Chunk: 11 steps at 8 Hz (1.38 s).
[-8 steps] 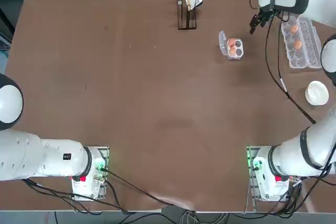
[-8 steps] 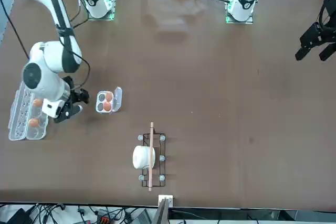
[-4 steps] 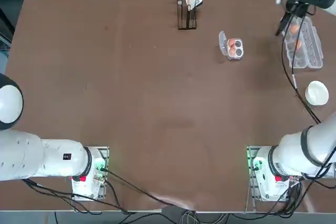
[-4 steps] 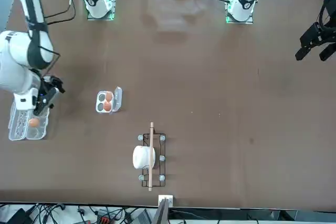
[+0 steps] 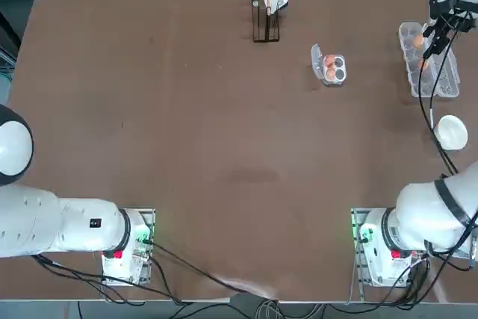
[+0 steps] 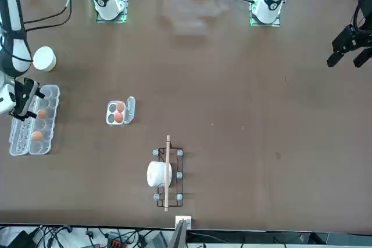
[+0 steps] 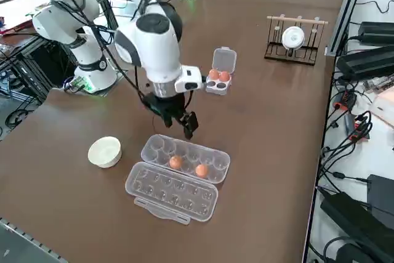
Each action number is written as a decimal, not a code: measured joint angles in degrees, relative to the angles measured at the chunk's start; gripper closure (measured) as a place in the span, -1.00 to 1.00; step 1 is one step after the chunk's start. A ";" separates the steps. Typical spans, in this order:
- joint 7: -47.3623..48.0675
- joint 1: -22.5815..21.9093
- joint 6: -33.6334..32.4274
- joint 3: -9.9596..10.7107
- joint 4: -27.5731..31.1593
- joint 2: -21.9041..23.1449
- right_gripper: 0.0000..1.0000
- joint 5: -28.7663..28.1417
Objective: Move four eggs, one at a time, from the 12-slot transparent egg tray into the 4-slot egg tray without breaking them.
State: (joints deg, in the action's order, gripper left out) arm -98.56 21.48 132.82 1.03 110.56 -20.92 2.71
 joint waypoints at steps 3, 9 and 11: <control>-6.21 0.77 7.42 -0.09 -0.02 -4.24 -0.93 0.03; -9.15 3.95 10.58 -0.08 -0.49 -9.00 -0.90 0.03; -9.38 4.34 10.47 -0.09 -0.49 -9.62 -0.89 0.03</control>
State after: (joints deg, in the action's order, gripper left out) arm -107.94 25.82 143.30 0.94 110.08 -30.54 2.74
